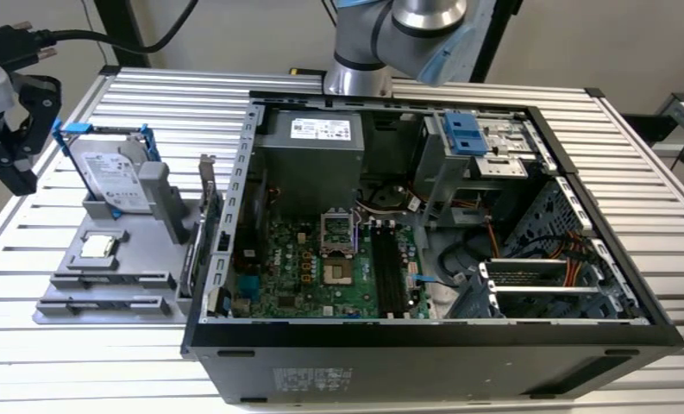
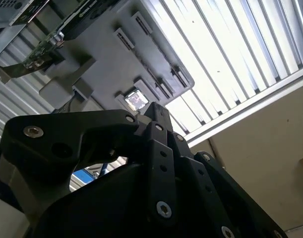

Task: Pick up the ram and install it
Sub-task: 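Pick up the ram and move it above insertion slot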

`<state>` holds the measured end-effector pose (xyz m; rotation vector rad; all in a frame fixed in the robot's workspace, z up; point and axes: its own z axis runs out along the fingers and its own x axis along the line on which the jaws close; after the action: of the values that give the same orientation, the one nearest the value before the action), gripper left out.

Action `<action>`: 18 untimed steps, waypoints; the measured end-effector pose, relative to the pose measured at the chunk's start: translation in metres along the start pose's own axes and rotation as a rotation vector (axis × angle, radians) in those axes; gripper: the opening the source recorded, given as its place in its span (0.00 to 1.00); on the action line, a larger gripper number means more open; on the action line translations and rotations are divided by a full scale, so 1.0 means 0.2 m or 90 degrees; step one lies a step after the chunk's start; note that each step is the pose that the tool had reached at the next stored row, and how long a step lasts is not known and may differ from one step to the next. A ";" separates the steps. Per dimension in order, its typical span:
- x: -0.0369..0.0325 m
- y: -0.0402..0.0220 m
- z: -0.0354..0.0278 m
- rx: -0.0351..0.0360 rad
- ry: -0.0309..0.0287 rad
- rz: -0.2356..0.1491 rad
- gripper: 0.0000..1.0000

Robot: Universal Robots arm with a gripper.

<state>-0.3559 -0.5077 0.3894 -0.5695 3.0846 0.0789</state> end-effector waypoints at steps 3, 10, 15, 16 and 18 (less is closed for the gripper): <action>0.000 0.000 0.000 0.0000 0.0000 0.000 0.00; 0.000 0.000 0.000 -0.0001 0.0003 -0.005 0.00; 0.001 0.000 0.000 -0.0002 0.0006 -0.014 0.00; 0.001 0.000 0.000 -0.0002 0.0008 -0.017 0.00; 0.000 0.000 0.000 -0.0003 0.0011 -0.024 0.00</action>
<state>-0.3559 -0.5077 0.3894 -0.6266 3.0744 0.0790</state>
